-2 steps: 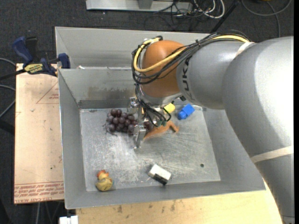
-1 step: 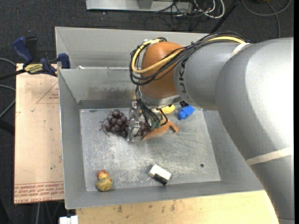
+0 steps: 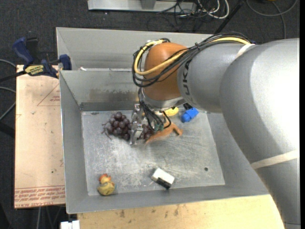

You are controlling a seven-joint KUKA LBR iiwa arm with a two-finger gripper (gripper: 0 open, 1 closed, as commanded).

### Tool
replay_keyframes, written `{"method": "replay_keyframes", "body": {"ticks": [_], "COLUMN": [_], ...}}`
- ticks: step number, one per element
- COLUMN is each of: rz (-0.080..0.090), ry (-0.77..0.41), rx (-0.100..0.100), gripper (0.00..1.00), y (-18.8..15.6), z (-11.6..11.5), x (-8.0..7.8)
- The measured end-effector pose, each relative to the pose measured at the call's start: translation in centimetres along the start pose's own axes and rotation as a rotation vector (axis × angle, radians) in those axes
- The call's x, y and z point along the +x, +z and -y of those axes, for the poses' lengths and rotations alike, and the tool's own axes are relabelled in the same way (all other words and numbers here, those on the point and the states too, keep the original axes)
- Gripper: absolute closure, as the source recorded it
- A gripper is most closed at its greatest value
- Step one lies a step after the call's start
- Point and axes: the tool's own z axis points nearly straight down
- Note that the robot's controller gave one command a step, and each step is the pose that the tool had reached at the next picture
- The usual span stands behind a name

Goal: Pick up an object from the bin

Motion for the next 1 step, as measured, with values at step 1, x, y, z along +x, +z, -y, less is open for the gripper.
{"method": "replay_keyframes", "body": {"ticks": [1], "rz": [-0.002], "ry": [0.000], "rx": [0.000], "gripper": [1.00], "y": [-0.25], "z": [0.01], "x": [0.08]}}
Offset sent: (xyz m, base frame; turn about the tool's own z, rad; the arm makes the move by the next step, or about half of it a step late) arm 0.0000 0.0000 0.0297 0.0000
